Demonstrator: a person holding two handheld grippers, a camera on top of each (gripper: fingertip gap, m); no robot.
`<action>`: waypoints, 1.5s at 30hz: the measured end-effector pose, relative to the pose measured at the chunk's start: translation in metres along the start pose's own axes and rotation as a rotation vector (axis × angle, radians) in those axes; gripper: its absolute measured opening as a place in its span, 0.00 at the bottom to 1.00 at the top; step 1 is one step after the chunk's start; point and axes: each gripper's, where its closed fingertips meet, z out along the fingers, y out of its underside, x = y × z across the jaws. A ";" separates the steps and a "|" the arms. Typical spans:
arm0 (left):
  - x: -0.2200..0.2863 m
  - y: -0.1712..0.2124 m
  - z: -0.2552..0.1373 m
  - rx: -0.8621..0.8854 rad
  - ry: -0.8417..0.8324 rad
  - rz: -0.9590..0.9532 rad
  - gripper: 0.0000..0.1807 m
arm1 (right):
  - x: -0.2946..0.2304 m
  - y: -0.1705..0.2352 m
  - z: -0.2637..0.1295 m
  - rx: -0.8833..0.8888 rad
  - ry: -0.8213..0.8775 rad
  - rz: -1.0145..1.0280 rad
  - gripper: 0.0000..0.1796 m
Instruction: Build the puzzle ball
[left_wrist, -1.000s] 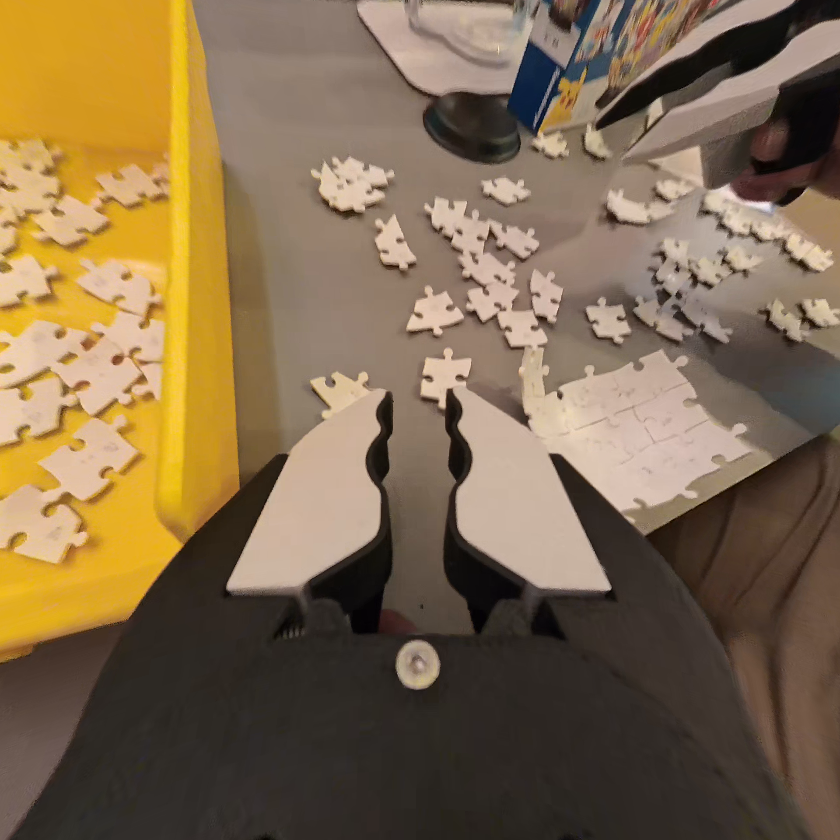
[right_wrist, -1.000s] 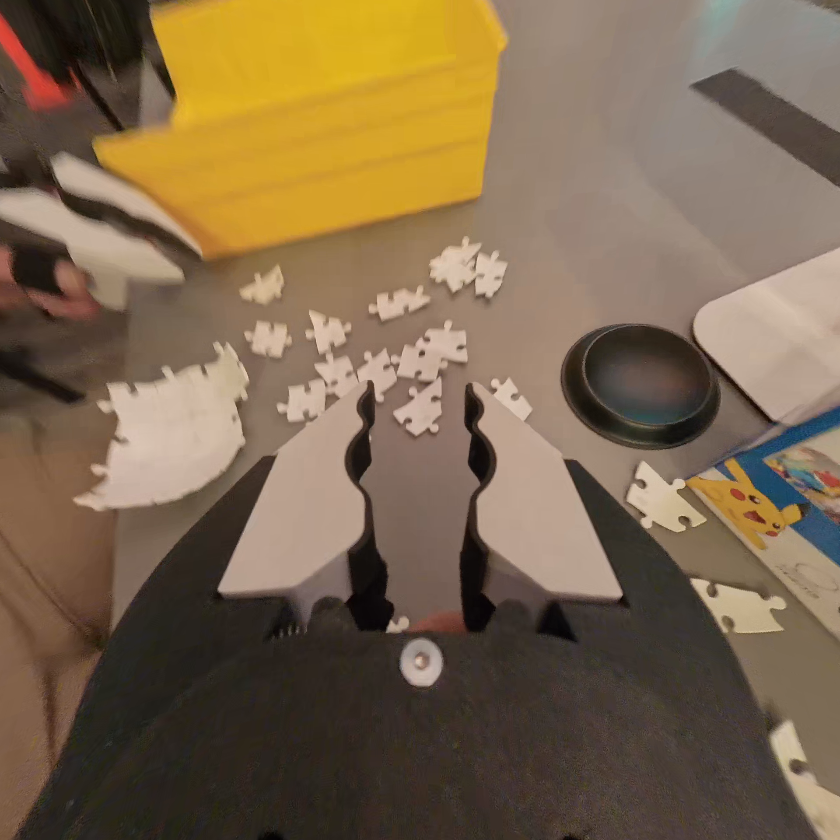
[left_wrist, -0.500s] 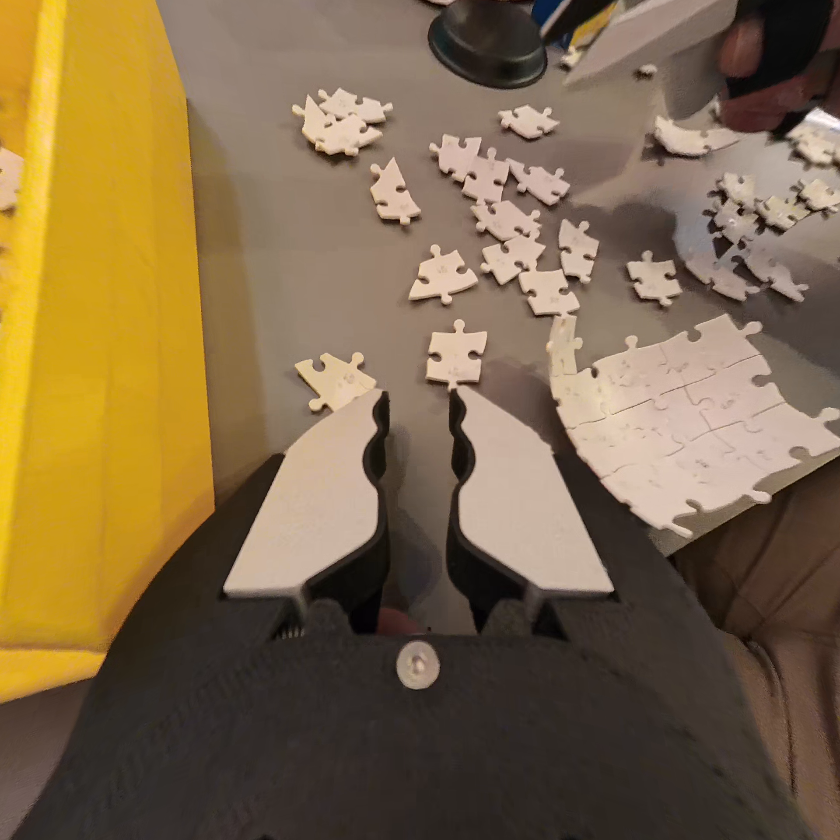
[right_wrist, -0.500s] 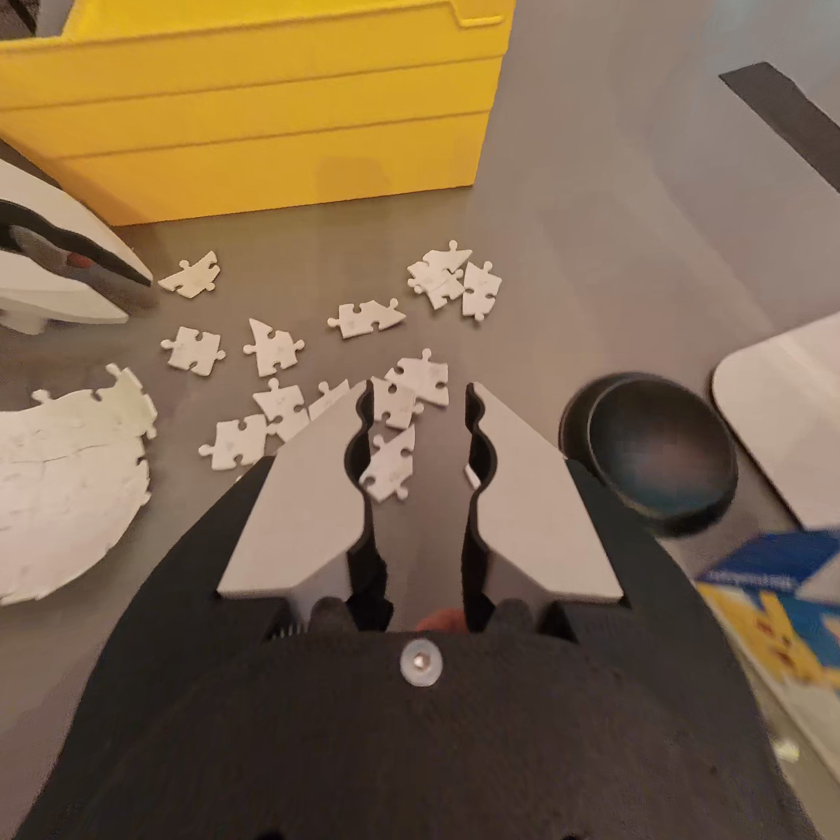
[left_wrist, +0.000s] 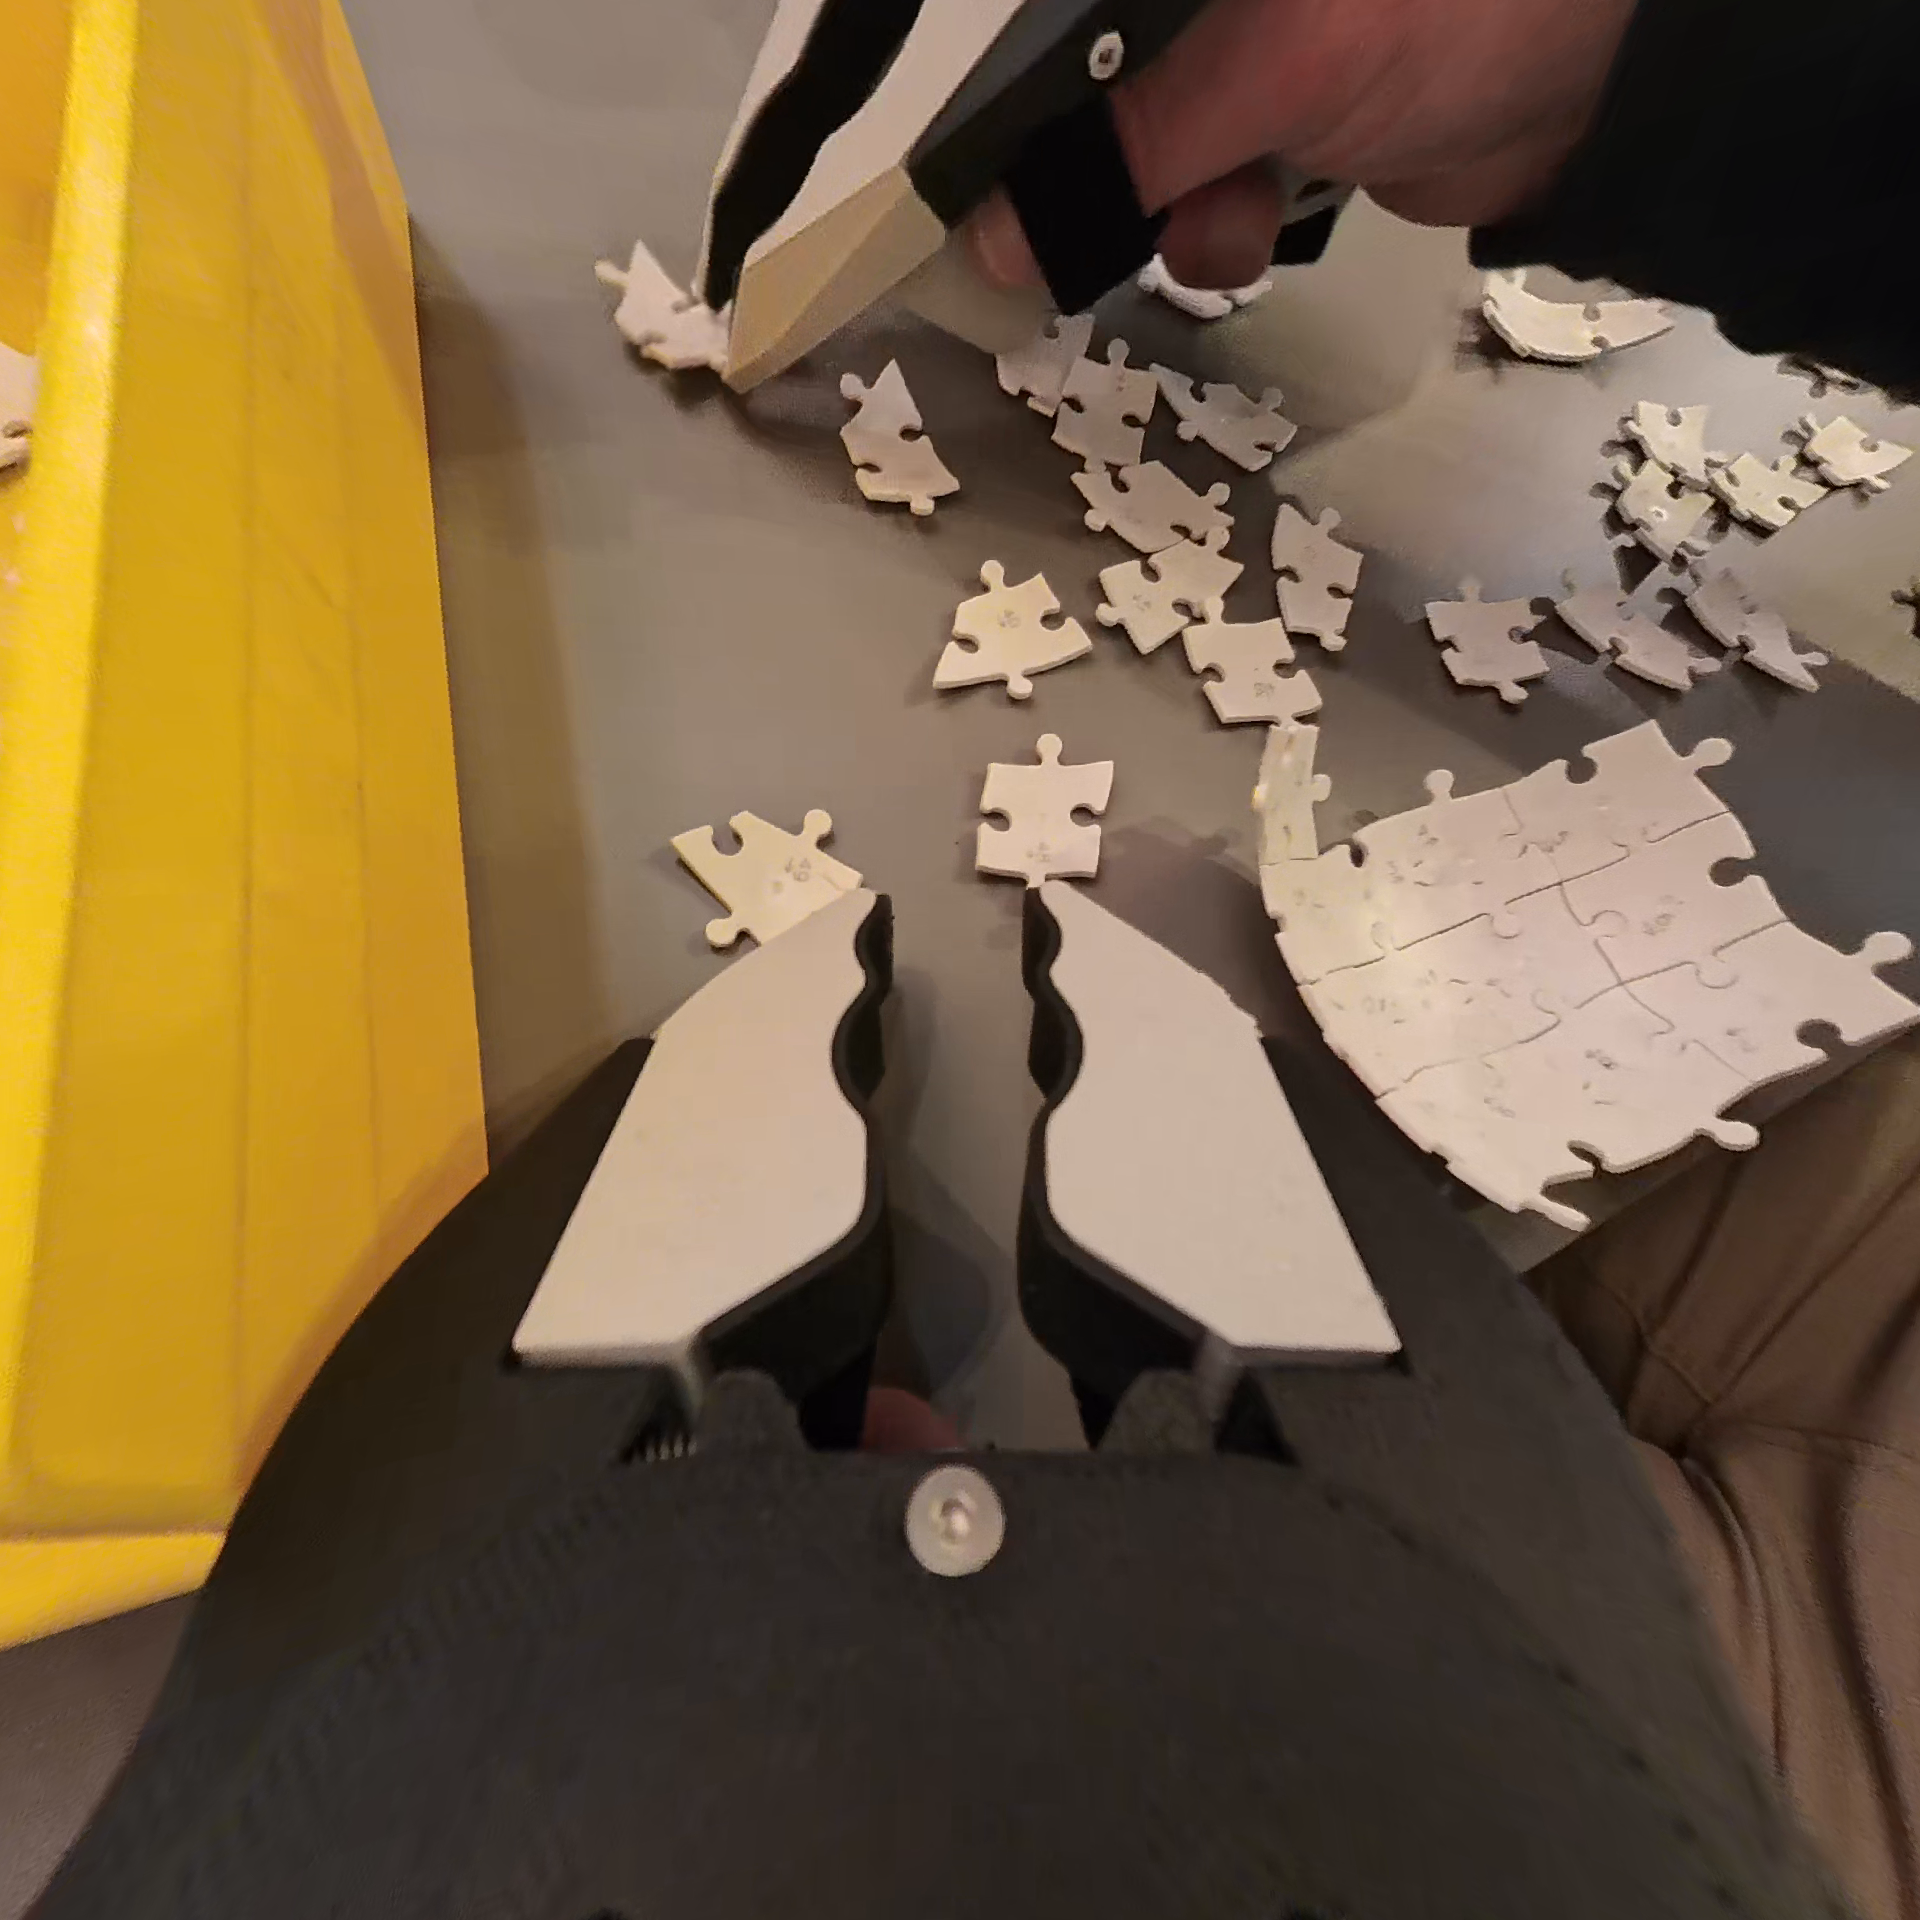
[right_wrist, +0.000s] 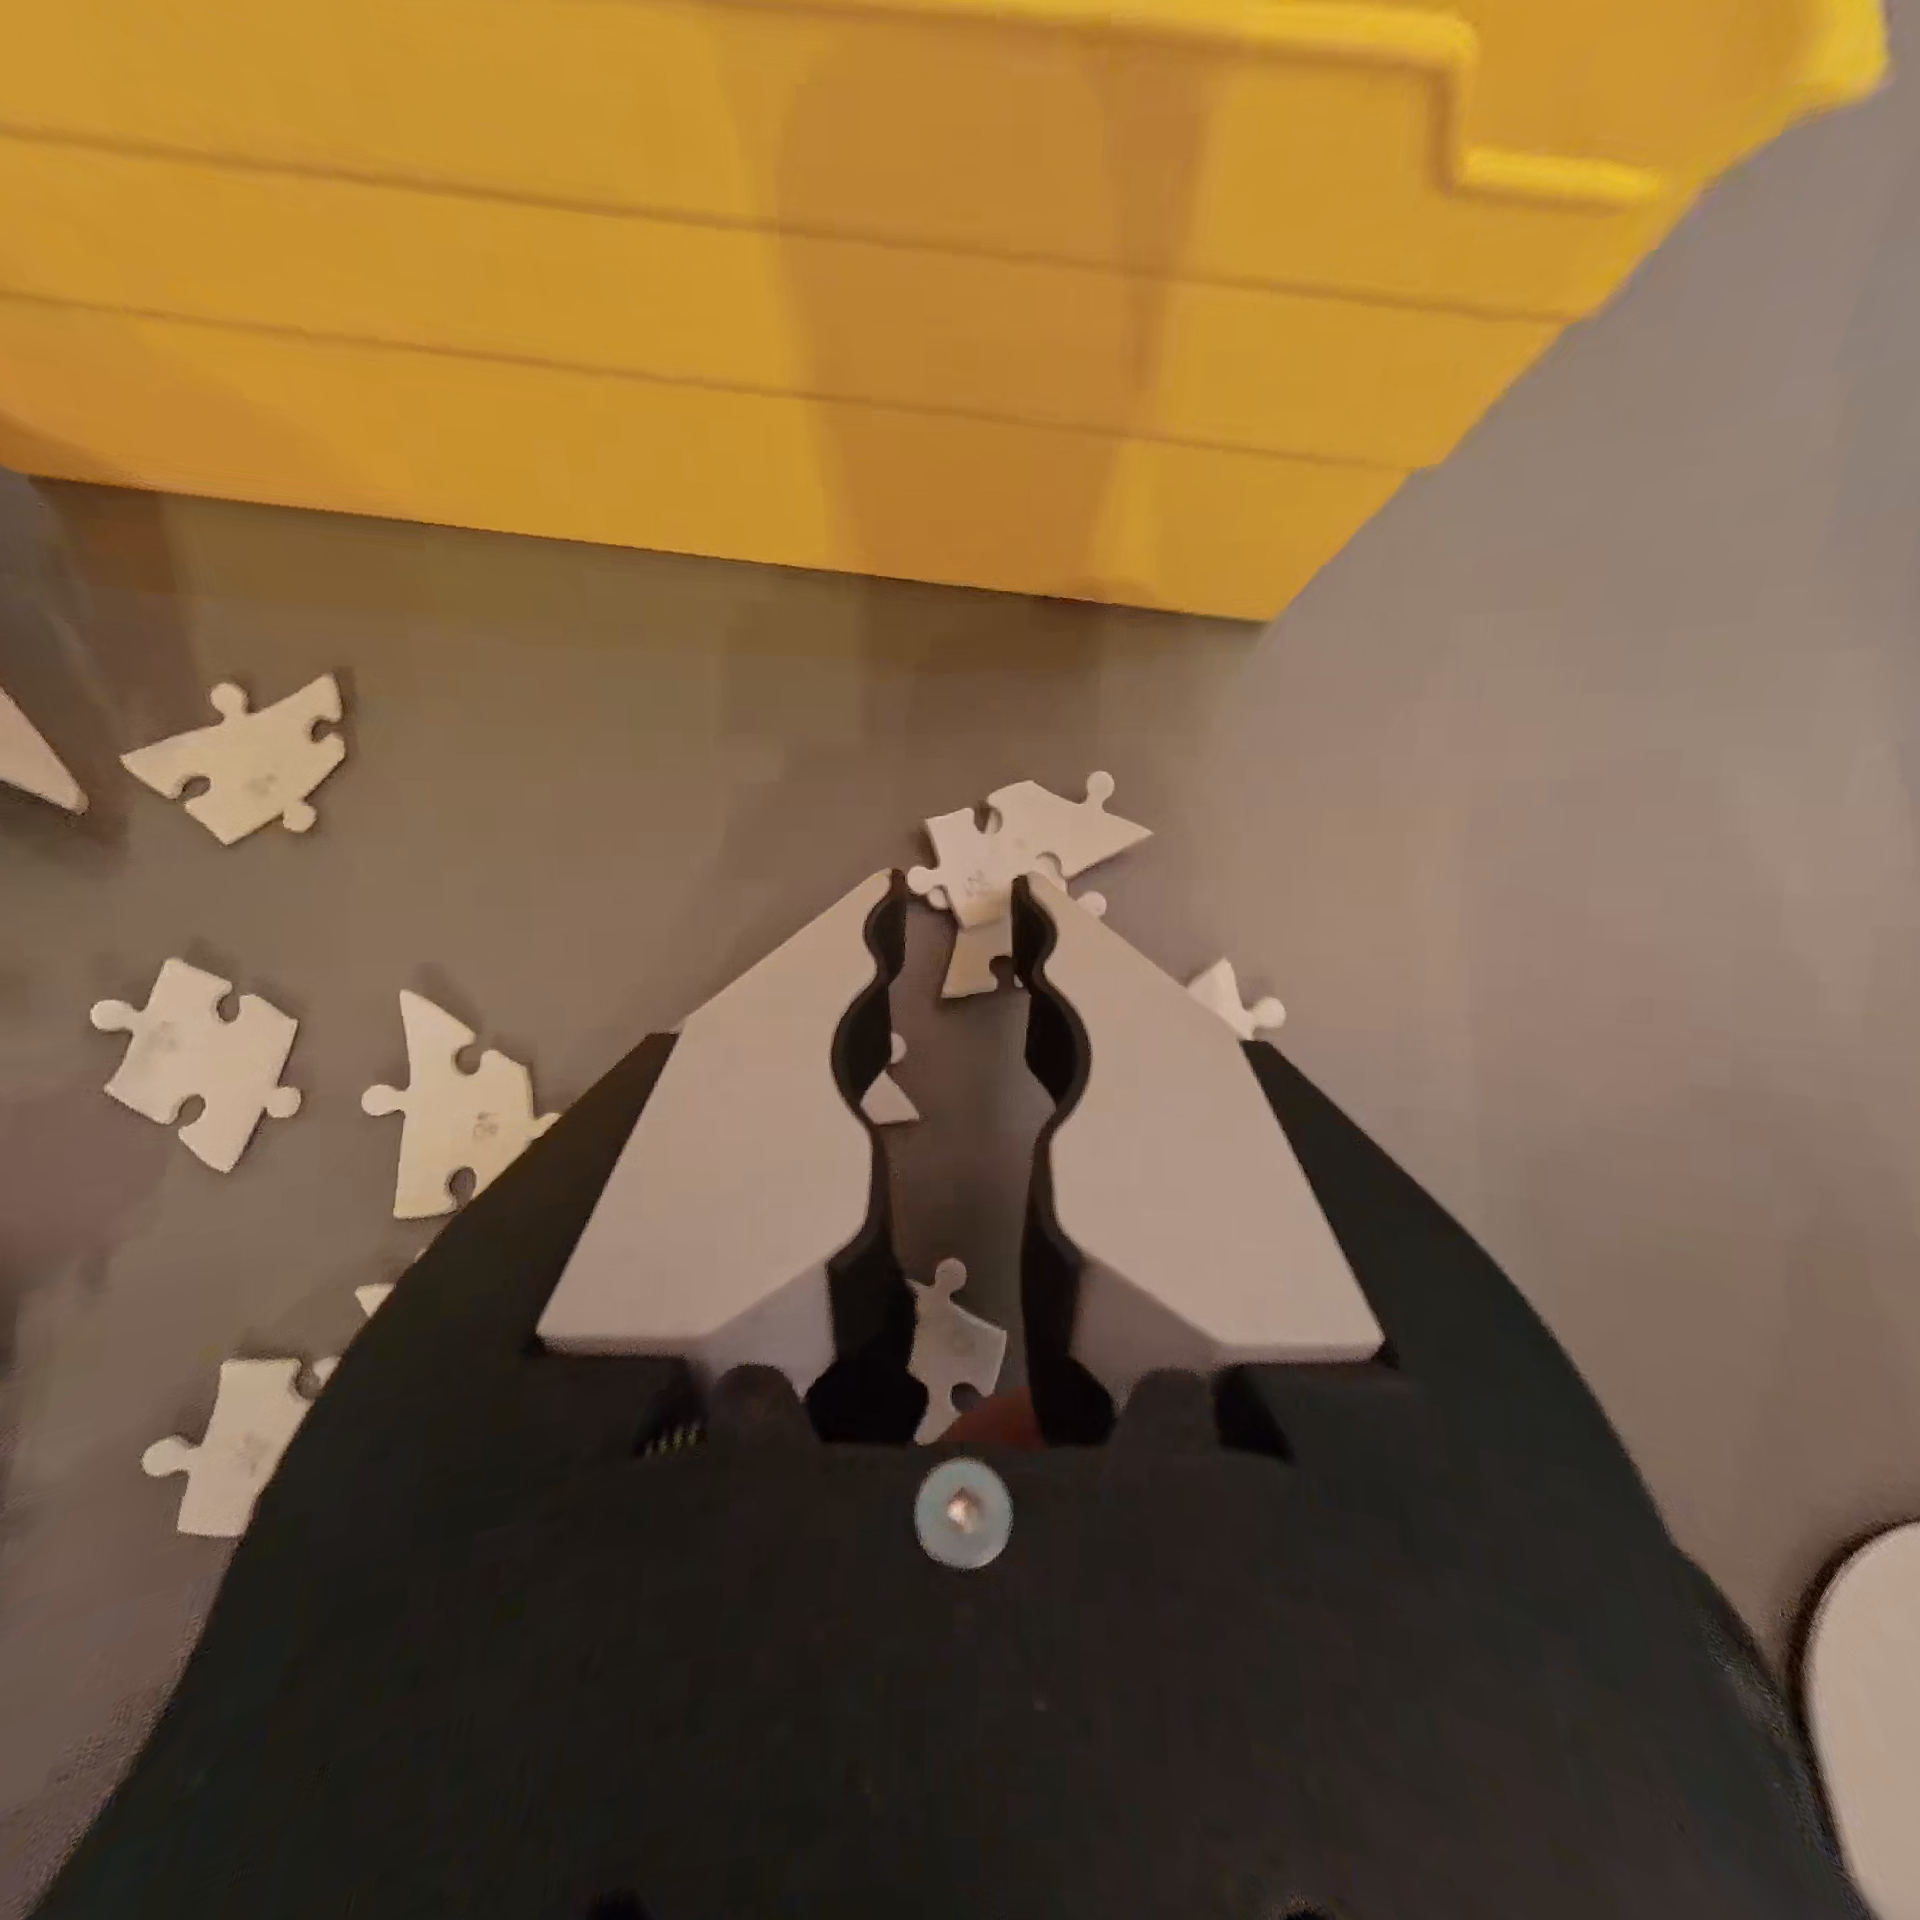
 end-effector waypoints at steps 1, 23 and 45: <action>0.000 0.000 0.000 0.001 0.003 0.000 0.13 | -0.003 -0.001 0.001 0.000 -0.002 -0.036 0.08; 0.002 0.001 0.001 -0.006 0.011 0.007 0.14 | 0.009 0.034 -0.024 -0.167 0.028 -0.117 0.06; 0.002 0.001 0.001 -0.008 0.020 0.001 0.14 | 0.003 0.022 -0.014 -0.149 -0.014 -0.279 0.00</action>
